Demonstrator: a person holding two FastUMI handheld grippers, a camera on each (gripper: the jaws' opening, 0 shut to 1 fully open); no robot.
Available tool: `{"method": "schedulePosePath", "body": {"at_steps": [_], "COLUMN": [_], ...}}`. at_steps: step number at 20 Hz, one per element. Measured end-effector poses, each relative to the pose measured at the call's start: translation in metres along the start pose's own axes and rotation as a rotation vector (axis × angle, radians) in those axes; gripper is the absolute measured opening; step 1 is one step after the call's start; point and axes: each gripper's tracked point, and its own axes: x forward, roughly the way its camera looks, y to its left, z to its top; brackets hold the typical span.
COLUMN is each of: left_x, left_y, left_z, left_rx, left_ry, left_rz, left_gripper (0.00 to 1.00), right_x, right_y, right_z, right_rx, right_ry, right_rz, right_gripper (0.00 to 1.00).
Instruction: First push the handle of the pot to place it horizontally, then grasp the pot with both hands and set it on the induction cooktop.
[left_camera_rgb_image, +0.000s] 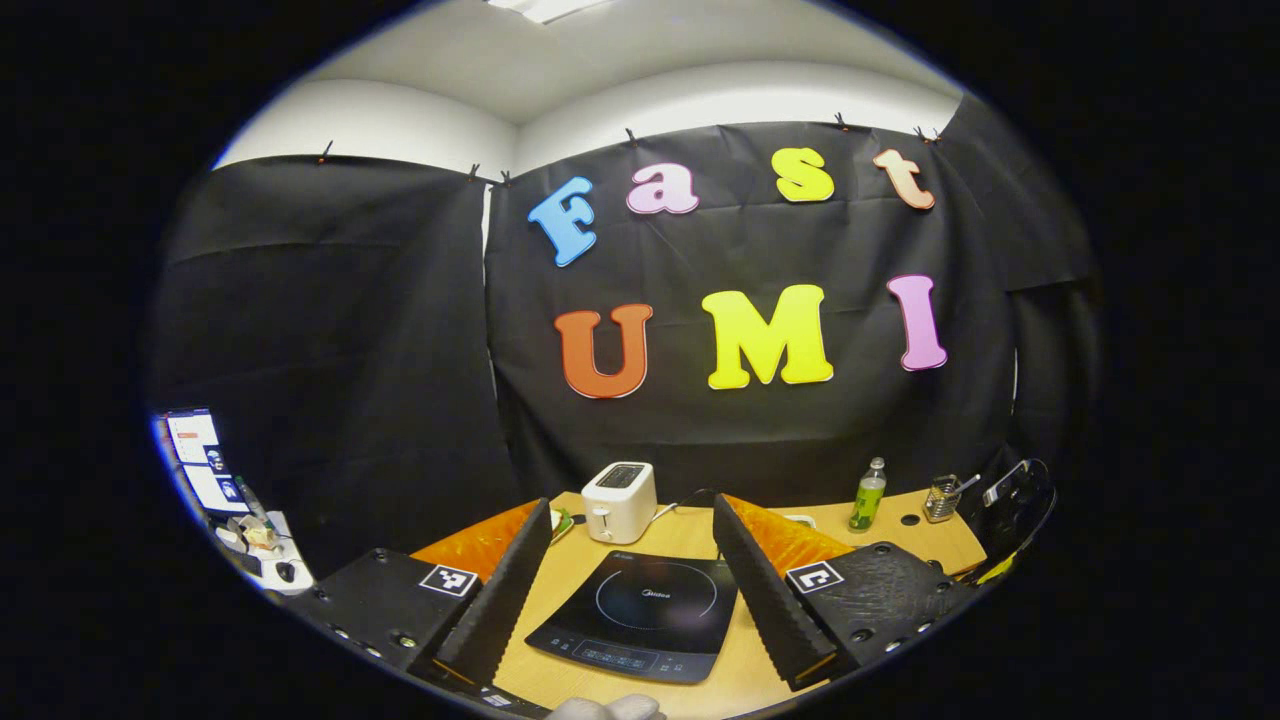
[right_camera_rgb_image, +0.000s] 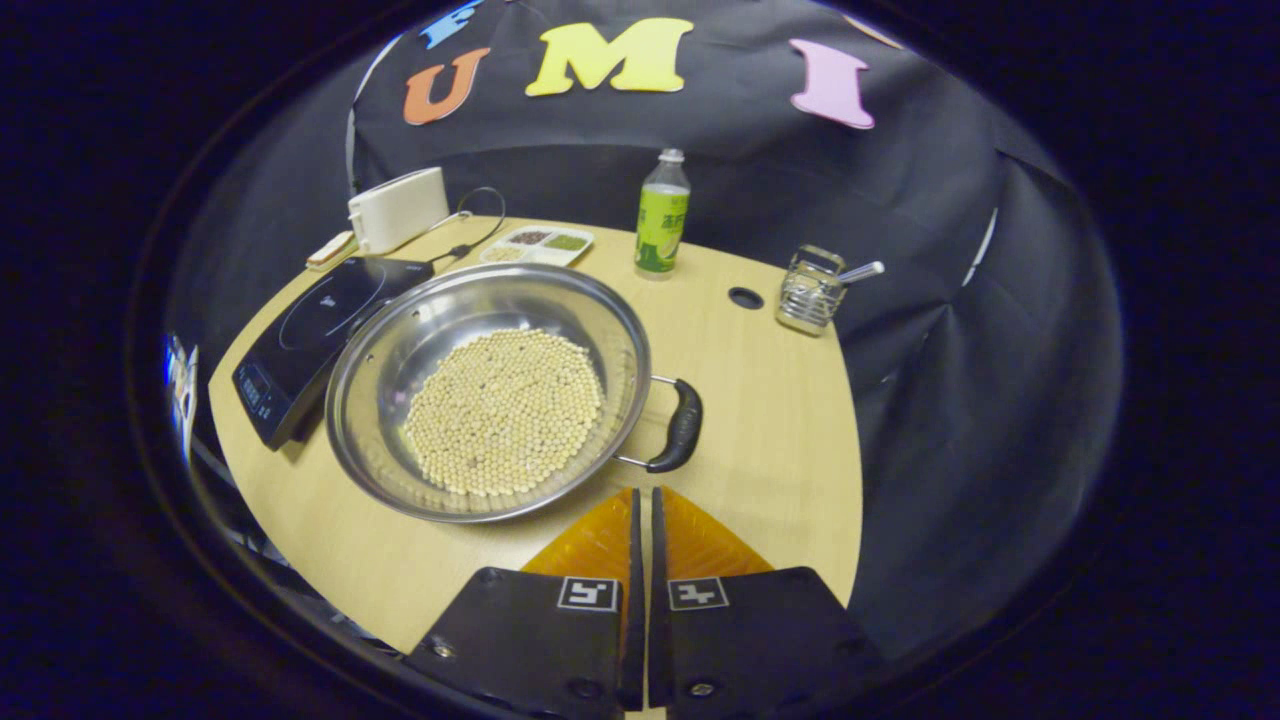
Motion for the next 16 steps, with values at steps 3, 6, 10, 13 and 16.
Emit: {"method": "schedulePosePath", "body": {"at_steps": [3,6,10,13,16], "left_x": [0.016,0.03,0.045,0.056,0.068], "left_y": [-0.01,-0.019,-0.037,-0.056,-0.081], "left_z": [-0.011,-0.019,-0.043,-0.07,-0.112], "left_rx": [-0.01,-0.016,-0.02,-0.022,-0.022], "left_ry": [0.018,0.024,0.066,0.134,0.238], "left_rz": [-0.108,-0.201,-0.323,-0.397,-0.434], "left_gripper": [0.96,0.96,0.96,0.96,0.96], "right_x": [-0.034,-0.068,-0.104,-0.113,-0.098], "right_y": [0.0,-0.005,-0.009,-0.001,-0.004], "right_z": [-0.004,-0.001,0.003,0.008,0.009], "right_rx": [0.075,0.134,0.192,0.208,0.206], "right_ry": [-0.03,-0.083,-0.14,-0.168,-0.154], "right_rz": [-0.026,-0.081,-0.164,-0.163,-0.16], "right_gripper": [0.12,0.29,0.58,0.9,0.96]}}
